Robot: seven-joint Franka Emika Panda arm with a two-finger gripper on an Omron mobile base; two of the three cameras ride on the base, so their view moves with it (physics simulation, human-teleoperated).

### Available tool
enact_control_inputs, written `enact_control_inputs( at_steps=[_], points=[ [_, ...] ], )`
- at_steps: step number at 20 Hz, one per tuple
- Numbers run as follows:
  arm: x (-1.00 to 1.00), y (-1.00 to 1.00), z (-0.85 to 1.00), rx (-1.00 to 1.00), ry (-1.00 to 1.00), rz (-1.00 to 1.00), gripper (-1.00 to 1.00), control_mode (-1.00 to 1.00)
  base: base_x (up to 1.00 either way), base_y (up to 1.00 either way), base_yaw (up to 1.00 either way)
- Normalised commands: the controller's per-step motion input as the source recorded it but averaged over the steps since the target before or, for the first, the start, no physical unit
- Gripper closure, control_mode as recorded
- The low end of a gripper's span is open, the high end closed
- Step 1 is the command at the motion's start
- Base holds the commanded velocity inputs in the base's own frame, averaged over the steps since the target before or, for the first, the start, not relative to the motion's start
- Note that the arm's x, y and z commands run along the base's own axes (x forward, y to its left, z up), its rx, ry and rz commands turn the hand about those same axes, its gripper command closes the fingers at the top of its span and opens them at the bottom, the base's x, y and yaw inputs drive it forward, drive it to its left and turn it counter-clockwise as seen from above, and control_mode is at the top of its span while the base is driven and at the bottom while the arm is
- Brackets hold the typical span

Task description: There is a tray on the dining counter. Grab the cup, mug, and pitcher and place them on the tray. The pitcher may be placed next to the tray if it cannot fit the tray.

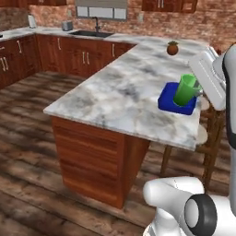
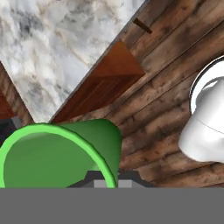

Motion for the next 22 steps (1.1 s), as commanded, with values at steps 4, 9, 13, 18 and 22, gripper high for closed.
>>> enact_control_inputs(
  at_steps=[4,9,13,18,22],
  points=[
    [0.00,0.00,0.00,0.00,0.00,0.00,1.00,1.00,-0.24,-1.00,0.75],
    [0.00,0.00,0.00,0.00,0.00,0.00,1.00,1.00,-0.02,-1.00,0.71],
    [0.00,0.00,0.00,0.00,0.00,0.00,1.00,1.00,0.00,-1.00,0.68],
    [0.00,0.00,0.00,0.00,0.00,0.00,1.00,1.00,-0.04,-1.00,0.66],
    [0.00,0.00,0.00,0.00,0.00,0.00,1.00,1.00,-0.39,-1.00,0.50]
  ],
)
